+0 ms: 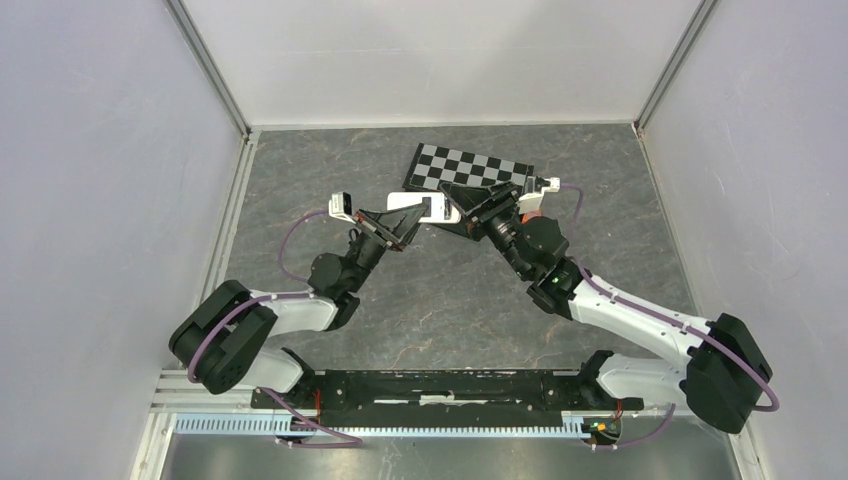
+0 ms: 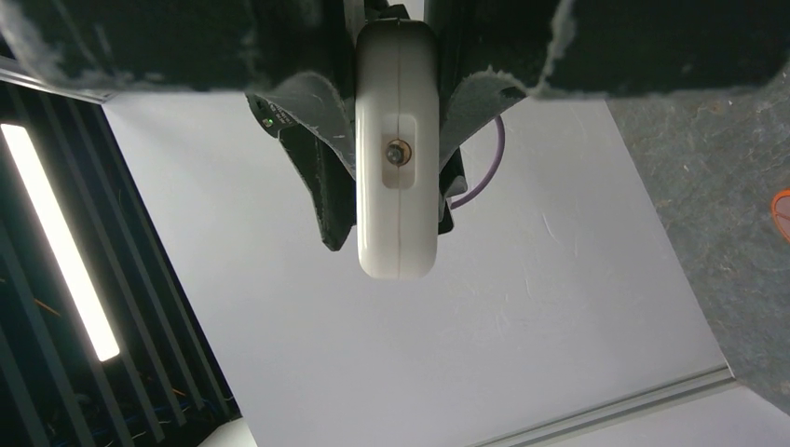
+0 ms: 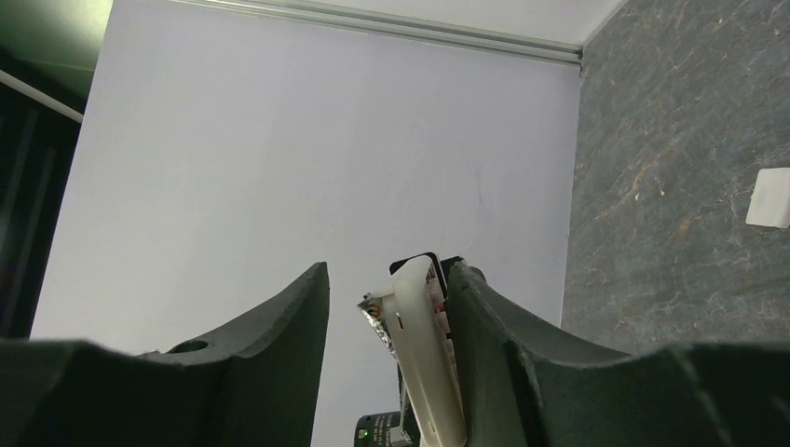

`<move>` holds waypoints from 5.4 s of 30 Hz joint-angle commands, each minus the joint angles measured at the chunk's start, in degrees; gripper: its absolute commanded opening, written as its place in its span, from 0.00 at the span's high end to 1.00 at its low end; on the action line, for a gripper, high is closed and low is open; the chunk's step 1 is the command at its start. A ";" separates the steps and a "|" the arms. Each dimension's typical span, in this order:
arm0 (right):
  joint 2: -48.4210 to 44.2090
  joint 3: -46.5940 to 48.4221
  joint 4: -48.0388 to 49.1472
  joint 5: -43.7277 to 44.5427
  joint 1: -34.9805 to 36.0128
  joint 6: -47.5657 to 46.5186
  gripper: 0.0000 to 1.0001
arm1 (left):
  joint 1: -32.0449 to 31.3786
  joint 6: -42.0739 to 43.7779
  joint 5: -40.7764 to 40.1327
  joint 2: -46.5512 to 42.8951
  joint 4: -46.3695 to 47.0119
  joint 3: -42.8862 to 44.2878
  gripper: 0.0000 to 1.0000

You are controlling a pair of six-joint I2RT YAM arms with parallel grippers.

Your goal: Load the batteries into the remote control

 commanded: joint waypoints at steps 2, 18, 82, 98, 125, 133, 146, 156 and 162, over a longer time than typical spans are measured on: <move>0.68 0.54 3.98 -1.56 -0.38 1.55 0.50 | -0.37 1.66 0.23 0.55 3.32 1.79 0.98; 1.64 0.00 6.35 -5.64 -0.56 0.53 0.69 | -0.38 1.30 -0.07 2.20 3.32 7.01 0.98; -6.75 -4.67 4.19 -12.59 -7.55 -16.64 0.38 | -0.37 1.31 2.86 3.48 3.28 5.79 0.98; -4.59 -6.54 4.04 -16.41 -7.86 -15.62 0.89 | -0.37 1.82 3.03 3.76 3.28 6.52 0.98; -13.18 -8.88 -5.26 -32.70 -14.62 -34.52 0.54 | 0.07 12.27 13.31 4.67 3.28 3.56 0.98; -15.87 -10.23 -5.49 -33.70 -15.06 -37.00 0.39 | 0.07 11.84 14.90 7.03 3.28 4.84 0.98; -17.26 -9.87 -7.00 -39.91 -16.63 -42.13 0.54 | 0.16 11.15 15.94 6.68 3.28 5.66 0.98; -14.87 -10.80 -4.92 -38.91 -16.73 -40.92 0.73 | 0.08 9.20 18.68 6.20 3.28 7.21 0.98; -11.75 -10.93 -1.68 -40.02 -16.73 -39.29 0.74 | -0.17 10.09 21.65 5.81 3.29 8.02 0.98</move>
